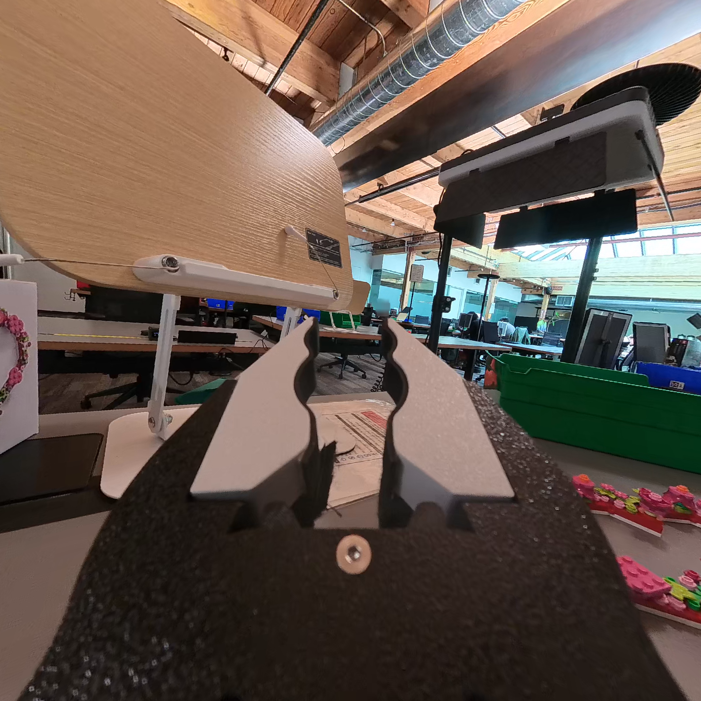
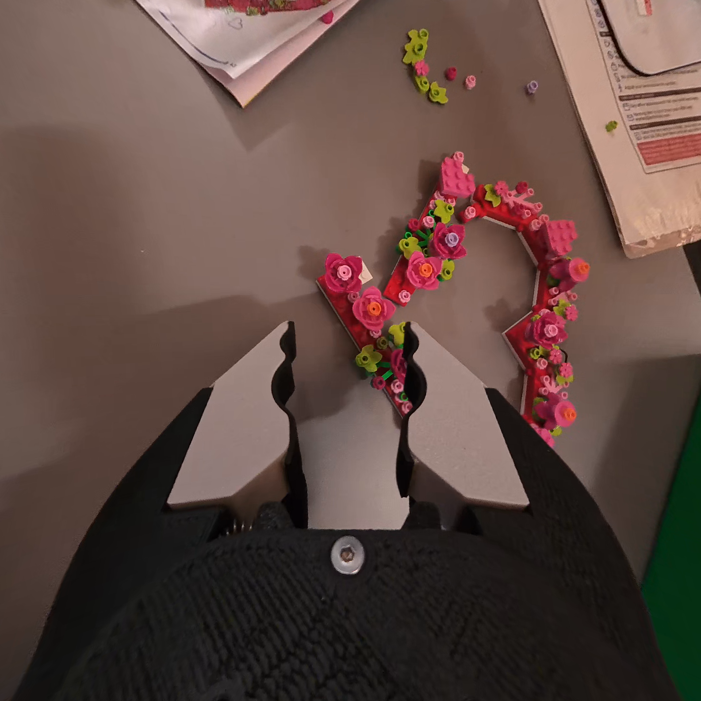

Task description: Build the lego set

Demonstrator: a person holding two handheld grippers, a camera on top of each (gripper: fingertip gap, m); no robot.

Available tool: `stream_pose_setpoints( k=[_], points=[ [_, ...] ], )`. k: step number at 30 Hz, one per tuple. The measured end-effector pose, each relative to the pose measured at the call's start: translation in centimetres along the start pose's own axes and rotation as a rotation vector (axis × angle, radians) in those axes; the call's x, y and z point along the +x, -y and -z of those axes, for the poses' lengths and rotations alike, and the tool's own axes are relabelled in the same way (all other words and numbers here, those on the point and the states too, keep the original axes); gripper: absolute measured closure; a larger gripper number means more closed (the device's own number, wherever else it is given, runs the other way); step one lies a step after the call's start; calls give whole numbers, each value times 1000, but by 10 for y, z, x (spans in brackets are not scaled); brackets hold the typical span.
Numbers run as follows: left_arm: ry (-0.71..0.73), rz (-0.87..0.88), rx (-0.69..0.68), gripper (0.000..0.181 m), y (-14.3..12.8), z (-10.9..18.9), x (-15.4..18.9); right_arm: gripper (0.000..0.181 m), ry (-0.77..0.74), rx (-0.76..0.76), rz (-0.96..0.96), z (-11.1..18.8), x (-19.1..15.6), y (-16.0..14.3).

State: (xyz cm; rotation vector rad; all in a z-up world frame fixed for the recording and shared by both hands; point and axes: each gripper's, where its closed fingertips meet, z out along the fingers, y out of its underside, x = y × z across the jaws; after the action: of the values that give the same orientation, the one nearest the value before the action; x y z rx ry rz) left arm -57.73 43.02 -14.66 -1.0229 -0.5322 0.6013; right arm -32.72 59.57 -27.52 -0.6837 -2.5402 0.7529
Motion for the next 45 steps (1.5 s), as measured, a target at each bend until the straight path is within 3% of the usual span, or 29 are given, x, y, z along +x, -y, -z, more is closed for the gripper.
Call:
stream_pose_setpoints(
  k=[13, 15, 18, 22, 27, 34, 45],
  points=[
    [-74, -9, 10, 147, 4, 1, 14, 138, 215, -268, 174, -22, 7, -14],
    [-196, -4, 9, 139, 10, -1, 37, 142, 234, -279, 190, -20, 4, -14],
    [-561, -100, -103, 132, 5, 5, 107, 142, 245, -281, 209, -18, 2, -16],
    [-1068, -268, -406, 122, -36, 47, 191, 143, 253, -255, 229, -17, 0, -17],
    [-1451, -590, -717, 118, -88, 83, 225, 142, 230, -172, 265, -16, 5, -9],
    [-1672, -798, -900, 119, -122, 82, 230, 142, 246, -139, 281, -17, 7, -7],
    [-1788, -785, -966, 129, -142, 87, 225, 147, 257, -138, 320, -24, 2, -7]
  ],
)
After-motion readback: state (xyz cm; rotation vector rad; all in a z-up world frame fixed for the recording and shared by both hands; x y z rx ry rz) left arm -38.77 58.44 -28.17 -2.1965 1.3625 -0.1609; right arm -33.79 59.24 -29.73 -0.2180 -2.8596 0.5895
